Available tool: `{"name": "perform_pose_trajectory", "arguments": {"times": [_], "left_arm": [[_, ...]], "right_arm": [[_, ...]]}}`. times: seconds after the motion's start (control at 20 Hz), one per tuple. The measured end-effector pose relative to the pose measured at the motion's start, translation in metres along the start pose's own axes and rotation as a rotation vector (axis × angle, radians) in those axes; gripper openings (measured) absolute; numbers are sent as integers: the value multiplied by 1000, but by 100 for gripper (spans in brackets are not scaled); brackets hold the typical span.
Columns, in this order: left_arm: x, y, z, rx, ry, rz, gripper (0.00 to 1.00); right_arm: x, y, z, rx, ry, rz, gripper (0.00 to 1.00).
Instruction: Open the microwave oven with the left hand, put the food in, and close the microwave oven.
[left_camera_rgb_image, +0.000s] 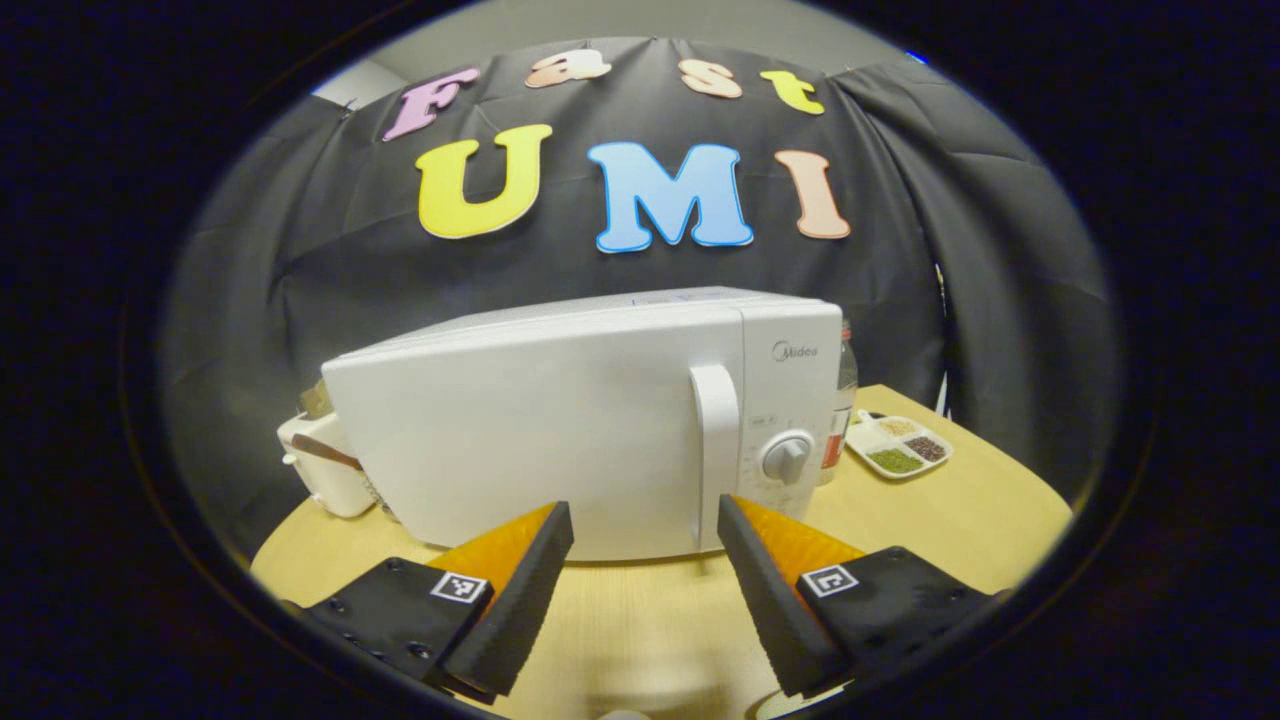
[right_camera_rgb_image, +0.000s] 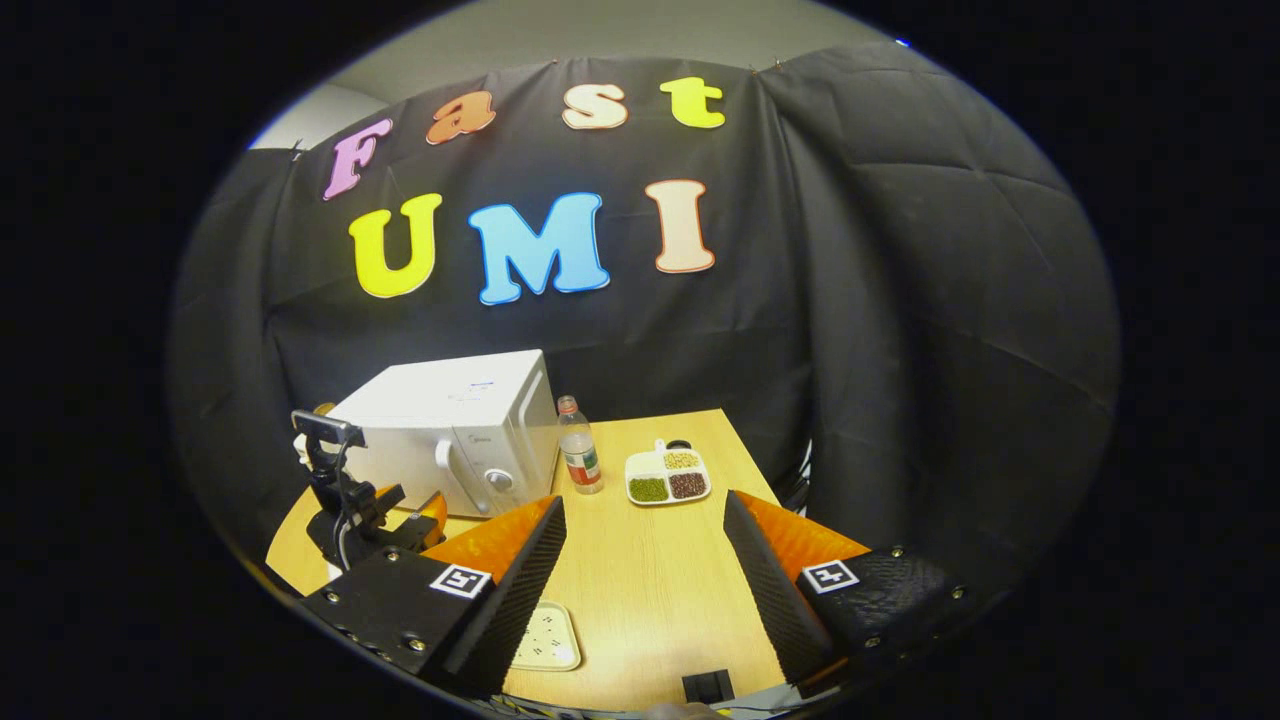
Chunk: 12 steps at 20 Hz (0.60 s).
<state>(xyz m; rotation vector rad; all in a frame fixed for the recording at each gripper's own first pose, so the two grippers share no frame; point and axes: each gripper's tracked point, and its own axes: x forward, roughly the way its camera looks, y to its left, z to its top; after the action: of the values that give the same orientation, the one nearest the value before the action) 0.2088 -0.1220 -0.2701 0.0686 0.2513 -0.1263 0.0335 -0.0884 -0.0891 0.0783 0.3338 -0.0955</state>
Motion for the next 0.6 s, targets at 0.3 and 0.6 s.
{"name": "perform_pose_trajectory", "arguments": {"times": [0.3,0.6], "left_arm": [[-105,38,82,17,-69,46,95],[-196,79,169,-32,-180,55,99]], "right_arm": [[-8,15,24,-25,-61,72,97],[-28,25,56,-62,-160,77,97]]}}
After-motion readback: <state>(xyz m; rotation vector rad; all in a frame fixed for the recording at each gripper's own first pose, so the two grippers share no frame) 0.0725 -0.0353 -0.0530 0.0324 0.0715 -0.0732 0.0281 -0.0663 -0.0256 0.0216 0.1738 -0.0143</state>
